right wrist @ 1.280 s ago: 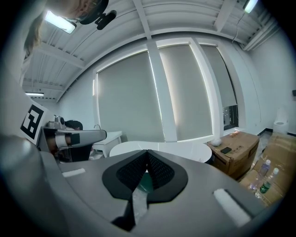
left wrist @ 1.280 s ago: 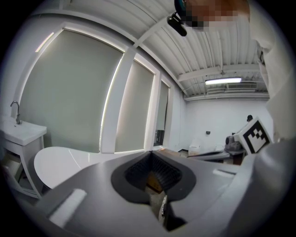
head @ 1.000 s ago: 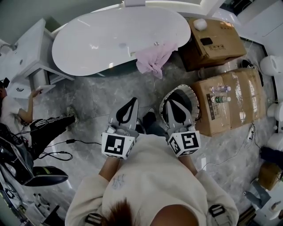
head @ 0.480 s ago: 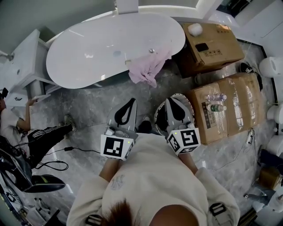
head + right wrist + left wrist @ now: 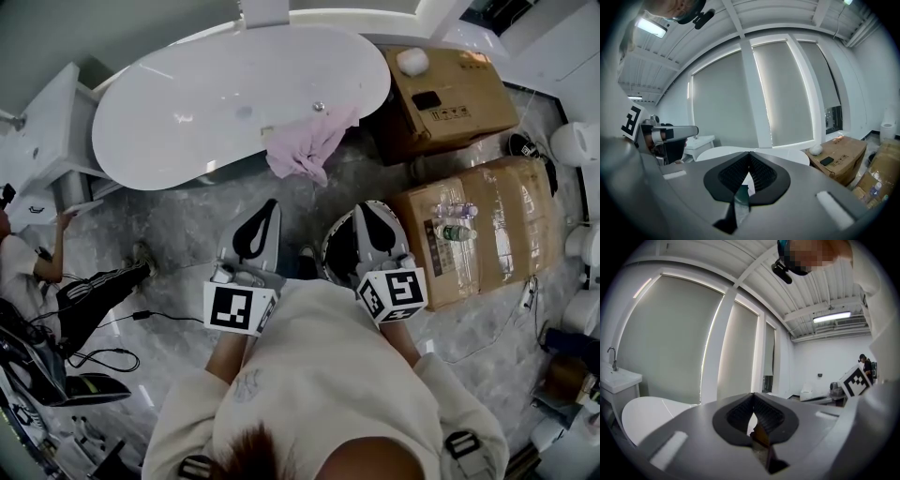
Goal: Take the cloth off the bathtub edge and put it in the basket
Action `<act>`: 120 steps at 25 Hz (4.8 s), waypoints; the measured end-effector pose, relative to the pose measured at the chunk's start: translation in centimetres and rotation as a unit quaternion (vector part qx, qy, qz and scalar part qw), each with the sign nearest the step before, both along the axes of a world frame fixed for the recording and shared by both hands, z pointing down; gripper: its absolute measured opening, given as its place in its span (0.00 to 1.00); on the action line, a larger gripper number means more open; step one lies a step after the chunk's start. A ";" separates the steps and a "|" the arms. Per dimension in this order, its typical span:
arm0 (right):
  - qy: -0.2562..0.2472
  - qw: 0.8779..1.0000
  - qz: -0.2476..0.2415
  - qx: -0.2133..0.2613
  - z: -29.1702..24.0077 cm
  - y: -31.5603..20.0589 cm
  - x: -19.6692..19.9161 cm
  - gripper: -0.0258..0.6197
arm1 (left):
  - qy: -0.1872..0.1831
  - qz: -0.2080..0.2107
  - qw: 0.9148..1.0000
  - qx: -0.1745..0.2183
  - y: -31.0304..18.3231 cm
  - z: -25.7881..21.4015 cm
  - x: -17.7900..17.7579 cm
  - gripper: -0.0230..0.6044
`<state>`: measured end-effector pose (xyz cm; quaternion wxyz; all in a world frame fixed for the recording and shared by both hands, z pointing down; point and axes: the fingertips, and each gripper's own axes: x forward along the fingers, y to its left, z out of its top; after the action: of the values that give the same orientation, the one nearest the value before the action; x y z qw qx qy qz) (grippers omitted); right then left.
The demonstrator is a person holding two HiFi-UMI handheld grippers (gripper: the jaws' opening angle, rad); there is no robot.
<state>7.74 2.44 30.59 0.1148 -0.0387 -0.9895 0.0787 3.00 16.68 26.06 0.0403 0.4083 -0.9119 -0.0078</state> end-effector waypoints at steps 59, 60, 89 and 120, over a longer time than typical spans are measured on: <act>0.067 0.996 0.059 -0.020 2.5 -2.0 -21.1 0.04 | 0.093 0.066 0.993 0.008 -2.2 3.9 -24.1 0.11; 0.066 0.996 0.056 -0.021 2.5 -2.3 -21.5 0.04 | 0.093 0.062 0.994 0.009 -2.5 3.9 -24.5 0.11; 0.148 0.988 -0.042 -0.010 12.0 -7.9 -29.4 0.27 | 0.077 0.021 0.997 -0.013 -9.4 5.6 -33.5 0.11; 0.284 0.958 0.027 -0.007 44.1 -3.7 -35.3 0.79 | 0.196 0.042 0.979 -0.035 -9.1 26.9 -38.6 0.11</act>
<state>-27.53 -1.28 74.70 0.3888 0.0117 -0.9162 0.0963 -35.60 7.63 52.92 0.2324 0.4350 -0.8682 -0.0540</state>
